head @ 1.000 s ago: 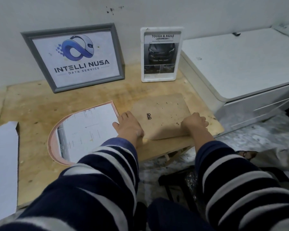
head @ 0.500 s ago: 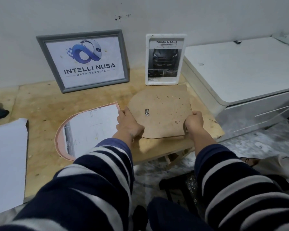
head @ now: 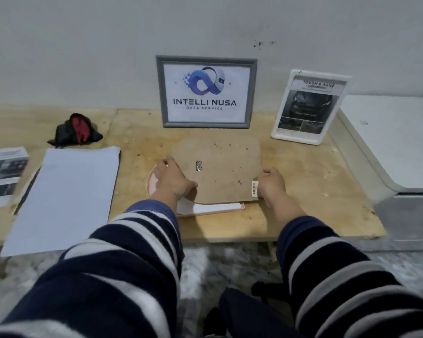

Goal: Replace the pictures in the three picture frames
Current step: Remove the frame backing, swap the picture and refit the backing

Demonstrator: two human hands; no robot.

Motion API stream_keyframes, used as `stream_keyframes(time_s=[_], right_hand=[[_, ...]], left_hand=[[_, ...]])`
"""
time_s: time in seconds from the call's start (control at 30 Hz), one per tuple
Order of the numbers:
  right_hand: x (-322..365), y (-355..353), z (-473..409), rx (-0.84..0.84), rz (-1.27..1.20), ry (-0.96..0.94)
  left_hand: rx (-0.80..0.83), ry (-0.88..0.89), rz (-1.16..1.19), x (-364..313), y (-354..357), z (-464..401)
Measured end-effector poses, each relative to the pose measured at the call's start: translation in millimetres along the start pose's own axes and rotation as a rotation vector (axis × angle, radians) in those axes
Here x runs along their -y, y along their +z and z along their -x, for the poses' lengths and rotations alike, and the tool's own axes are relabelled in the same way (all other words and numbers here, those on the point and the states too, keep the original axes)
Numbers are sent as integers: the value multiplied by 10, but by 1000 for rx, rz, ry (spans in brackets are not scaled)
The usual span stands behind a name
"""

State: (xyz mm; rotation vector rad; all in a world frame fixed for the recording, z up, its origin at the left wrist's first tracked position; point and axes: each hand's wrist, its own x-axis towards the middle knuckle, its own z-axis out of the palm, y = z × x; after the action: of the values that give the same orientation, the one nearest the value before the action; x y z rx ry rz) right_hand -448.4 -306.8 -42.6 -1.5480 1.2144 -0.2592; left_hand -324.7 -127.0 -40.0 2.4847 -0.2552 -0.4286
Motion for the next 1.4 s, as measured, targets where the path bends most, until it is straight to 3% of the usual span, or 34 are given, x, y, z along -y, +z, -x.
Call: stream_keyframes(time_s=[0.23, 0.9, 1.4], right_hand=[[68, 364, 128, 148, 156, -65], [-96, 300, 79, 127, 201, -97], [-228, 446, 111, 139, 390, -158]], left_hand=[[-48, -85, -31, 408, -305, 44], [-37, -8, -7, 544, -199, -5], [56, -33, -158, 712, -128, 42]])
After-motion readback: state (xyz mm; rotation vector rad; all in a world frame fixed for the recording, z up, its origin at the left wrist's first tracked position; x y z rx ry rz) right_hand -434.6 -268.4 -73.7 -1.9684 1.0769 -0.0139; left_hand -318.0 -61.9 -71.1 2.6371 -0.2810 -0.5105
